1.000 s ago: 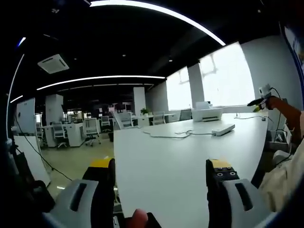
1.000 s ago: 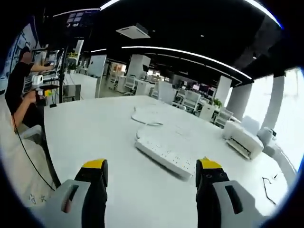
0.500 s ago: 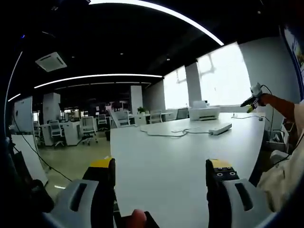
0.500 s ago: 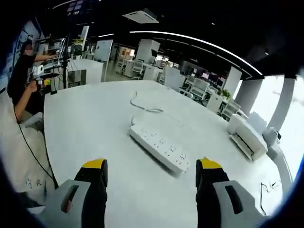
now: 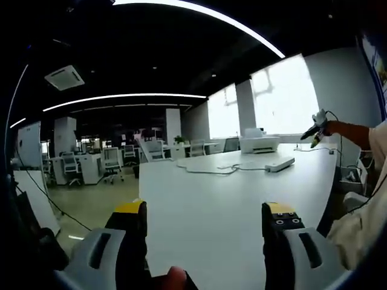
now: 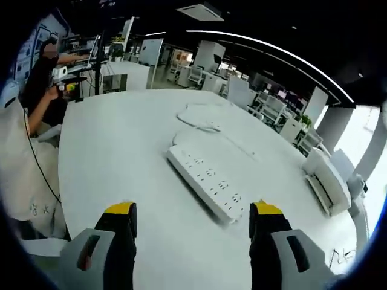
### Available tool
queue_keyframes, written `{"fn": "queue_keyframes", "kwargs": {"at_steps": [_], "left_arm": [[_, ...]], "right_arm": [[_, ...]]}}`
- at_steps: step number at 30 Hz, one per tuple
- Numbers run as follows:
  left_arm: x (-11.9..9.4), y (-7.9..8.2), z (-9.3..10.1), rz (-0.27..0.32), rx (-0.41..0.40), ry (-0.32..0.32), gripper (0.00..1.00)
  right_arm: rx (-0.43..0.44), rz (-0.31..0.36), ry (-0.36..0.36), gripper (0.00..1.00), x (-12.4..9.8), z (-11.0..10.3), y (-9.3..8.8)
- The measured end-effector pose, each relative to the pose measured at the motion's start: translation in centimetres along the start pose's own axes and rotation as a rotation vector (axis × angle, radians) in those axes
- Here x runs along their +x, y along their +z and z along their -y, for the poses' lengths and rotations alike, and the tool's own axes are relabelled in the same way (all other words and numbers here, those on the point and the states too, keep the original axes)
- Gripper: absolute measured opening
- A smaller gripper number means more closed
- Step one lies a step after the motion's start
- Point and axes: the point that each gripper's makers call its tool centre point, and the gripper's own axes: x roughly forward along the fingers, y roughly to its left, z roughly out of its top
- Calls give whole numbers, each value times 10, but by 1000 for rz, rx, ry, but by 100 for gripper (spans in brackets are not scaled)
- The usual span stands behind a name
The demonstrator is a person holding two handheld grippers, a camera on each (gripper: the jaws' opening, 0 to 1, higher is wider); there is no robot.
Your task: Pick up the power strip scattered on the table, fix it on the side mounting bracket of the table, and press the switch
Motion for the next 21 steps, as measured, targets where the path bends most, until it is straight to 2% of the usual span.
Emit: {"fn": "queue_keyframes", "kwargs": {"at_steps": [2,7,16,21], "left_arm": [[1,-1,1,-9,4,-2,81],[2,0,0,-10,-3,3,81],[2,1,4,-10,5,-5,81],[2,1,5,-9,-6,-13,80]], "right_arm": [[-17,-52,21,72,9,0,-10],[-32,-86,37,72,21,2,-15],[-117,-147,54,71,38,14,-6],[-156,-206,51,70,46,25,-12]]}}
